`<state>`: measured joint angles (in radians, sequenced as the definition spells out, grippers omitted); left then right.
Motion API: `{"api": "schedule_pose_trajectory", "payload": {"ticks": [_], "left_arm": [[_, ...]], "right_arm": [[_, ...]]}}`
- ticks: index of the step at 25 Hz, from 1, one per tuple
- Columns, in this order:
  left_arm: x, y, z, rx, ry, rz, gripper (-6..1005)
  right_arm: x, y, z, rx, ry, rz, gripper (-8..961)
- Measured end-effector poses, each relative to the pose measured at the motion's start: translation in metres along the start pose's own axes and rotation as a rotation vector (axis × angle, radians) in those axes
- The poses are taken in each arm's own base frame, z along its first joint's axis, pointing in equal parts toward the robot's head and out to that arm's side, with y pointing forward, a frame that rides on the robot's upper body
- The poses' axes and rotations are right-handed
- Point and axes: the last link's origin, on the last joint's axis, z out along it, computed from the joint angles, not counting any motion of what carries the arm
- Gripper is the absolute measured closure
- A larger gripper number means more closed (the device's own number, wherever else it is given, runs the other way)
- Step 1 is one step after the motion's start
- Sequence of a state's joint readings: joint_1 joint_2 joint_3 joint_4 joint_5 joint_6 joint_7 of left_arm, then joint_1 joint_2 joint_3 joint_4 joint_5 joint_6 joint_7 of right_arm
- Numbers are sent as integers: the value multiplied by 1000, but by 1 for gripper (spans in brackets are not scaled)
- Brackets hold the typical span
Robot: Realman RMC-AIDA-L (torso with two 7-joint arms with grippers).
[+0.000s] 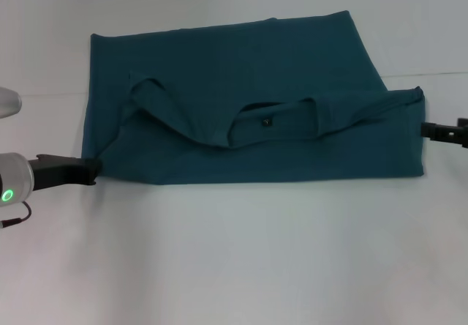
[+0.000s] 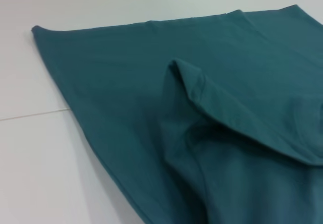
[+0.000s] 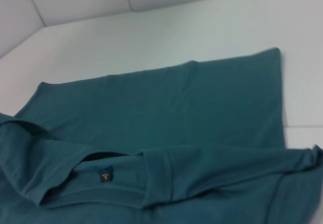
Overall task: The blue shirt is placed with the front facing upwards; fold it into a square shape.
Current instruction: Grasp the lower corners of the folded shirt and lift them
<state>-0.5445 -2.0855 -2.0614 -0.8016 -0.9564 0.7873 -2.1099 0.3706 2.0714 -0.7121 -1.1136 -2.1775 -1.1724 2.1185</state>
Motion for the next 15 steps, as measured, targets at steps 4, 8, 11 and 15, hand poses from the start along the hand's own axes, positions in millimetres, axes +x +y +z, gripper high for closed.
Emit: {"api": "schedule_pose_trajectory", "payload": {"ticks": [4, 8, 11, 15], "left_arm": [[1, 2, -1, -10, -1, 2, 974], [3, 3, 1, -14, -3, 10, 974], [6, 4, 2, -20, -3, 19, 974], [9, 5, 2, -23, -4, 26, 974]], "right_arm": [[-4, -5, 0, 31, 54, 29, 32], [-6, -9, 11, 99, 115, 47, 32], [-11, -8, 21, 132, 159, 65, 33], [-17, -6, 32, 150, 197, 87, 34]]}}
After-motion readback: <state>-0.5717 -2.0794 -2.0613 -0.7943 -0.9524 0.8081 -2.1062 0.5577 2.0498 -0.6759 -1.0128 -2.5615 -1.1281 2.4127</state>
